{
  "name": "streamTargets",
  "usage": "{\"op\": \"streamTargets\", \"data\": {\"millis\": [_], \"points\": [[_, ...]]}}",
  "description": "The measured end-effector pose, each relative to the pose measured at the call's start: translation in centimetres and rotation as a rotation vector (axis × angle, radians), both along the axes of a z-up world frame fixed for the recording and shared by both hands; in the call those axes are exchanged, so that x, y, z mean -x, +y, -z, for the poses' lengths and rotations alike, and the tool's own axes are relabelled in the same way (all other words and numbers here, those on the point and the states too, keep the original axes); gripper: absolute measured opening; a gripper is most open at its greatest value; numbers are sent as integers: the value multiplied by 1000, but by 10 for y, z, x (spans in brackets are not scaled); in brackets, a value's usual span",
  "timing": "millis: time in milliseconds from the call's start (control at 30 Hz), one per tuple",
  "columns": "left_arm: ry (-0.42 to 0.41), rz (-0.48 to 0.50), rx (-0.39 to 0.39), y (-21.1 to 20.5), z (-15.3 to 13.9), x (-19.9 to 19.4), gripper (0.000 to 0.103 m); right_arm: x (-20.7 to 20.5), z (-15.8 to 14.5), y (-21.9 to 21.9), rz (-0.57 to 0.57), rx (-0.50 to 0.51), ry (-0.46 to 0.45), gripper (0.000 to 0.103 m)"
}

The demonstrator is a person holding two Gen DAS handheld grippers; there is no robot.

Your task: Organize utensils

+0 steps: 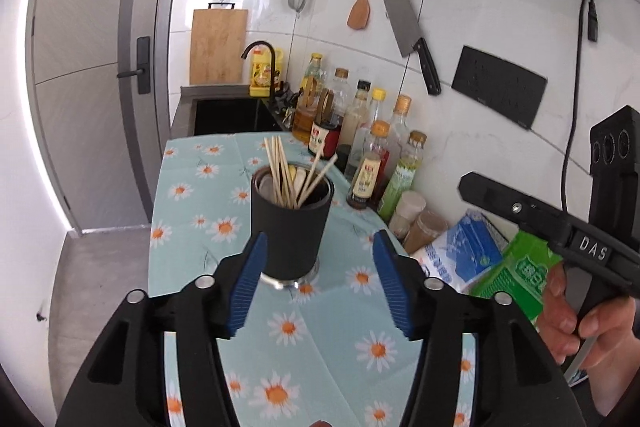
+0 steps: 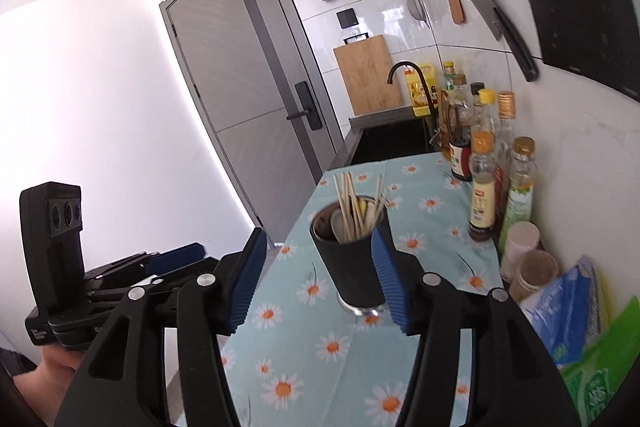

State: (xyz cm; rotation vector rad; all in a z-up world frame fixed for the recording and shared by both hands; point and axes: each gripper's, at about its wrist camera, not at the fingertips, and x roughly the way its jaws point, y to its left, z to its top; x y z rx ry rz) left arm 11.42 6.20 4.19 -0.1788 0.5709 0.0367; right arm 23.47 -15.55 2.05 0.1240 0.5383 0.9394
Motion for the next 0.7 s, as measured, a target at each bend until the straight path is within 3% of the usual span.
{"op": "streamTargets", "data": {"millis": [67,167,267,433,700], "points": [[11,-19,3,-7,5,9,65,7,3,-13,0,10,3,66],[15,-42,12,-15,13,21,81,20,7,-30,-2,19,-9,82],[45,-56,13,-26,25,32,86,35,14,-41,14,54,-47,98],[57,-70,51,-34,40,51,96,50,33,-57,26,104,-50,98],[86,-107,26,-49,70,73,96,64,57,-71,26,132,8,98]]}}
